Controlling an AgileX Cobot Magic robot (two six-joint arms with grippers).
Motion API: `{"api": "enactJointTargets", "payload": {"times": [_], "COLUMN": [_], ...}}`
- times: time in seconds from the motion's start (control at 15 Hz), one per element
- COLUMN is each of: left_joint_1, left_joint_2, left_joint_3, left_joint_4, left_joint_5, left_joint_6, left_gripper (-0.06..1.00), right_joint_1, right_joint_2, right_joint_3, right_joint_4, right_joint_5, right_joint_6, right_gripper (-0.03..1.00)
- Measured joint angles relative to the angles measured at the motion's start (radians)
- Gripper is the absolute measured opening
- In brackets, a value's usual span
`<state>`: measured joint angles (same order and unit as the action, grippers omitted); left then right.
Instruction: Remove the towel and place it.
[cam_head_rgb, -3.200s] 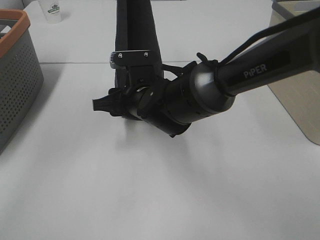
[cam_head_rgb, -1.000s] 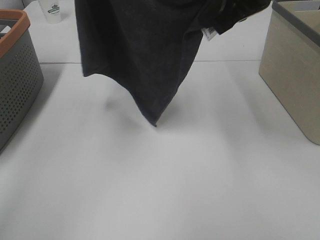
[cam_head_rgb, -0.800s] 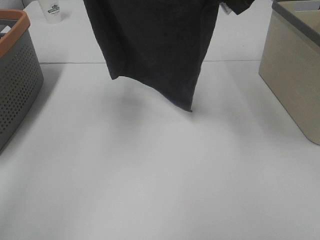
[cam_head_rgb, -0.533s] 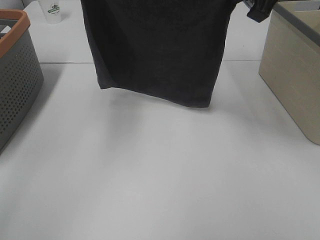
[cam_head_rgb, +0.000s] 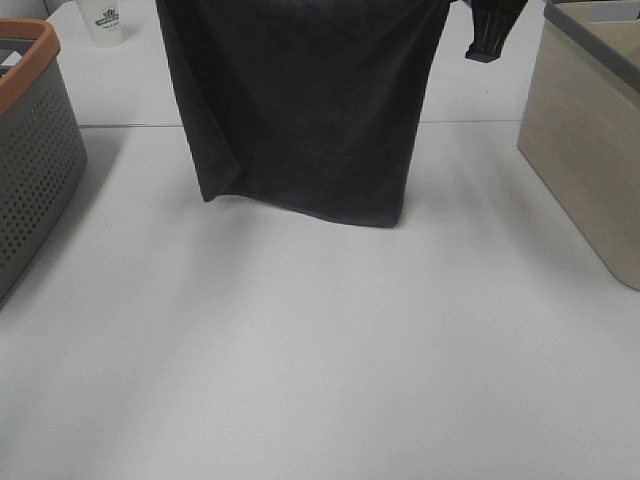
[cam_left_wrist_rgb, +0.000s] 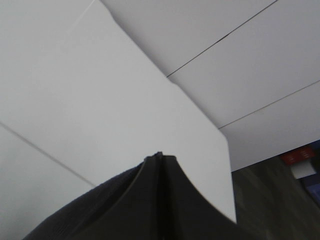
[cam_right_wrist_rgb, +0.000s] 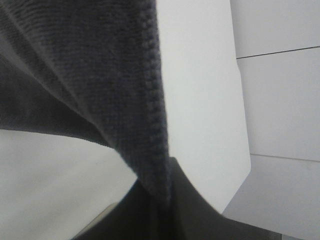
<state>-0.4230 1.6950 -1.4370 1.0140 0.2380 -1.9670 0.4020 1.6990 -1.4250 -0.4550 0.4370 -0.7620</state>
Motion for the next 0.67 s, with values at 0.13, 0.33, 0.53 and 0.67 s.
{"api": "enactJointTargets", "payload": {"times": [0.13,0.33,0.53,0.67], "left_joint_1": [0.086,0.201,0.233,0.232], "left_joint_2": [0.02,0.155,0.261,0.279], "left_joint_3": [0.0,-0.098,-0.267,-0.265], "left_joint_4": [0.148,0.244,0.257,0.257], "left_joint_5": [-0.127,-0.28,-0.357,-0.388], "left_joint_6": [-0.162,-0.275,-0.163,-0.063], "left_gripper": [0.0,0.0,0.0,0.0], "right_joint_1": [-0.033,-0.058,-0.058,-0.058], "right_joint_2": [0.057,0.185,0.301,0.324], "right_joint_3": [-0.06,-0.252,-0.401,-0.407], "right_joint_4": [0.004,0.003,-0.02,-0.025], "right_joint_5": [-0.051,-0.099,-0.099,-0.09], "right_joint_6": [0.032,0.047,0.055,0.133], "right_gripper": [0.02,0.02,0.02,0.02]}}
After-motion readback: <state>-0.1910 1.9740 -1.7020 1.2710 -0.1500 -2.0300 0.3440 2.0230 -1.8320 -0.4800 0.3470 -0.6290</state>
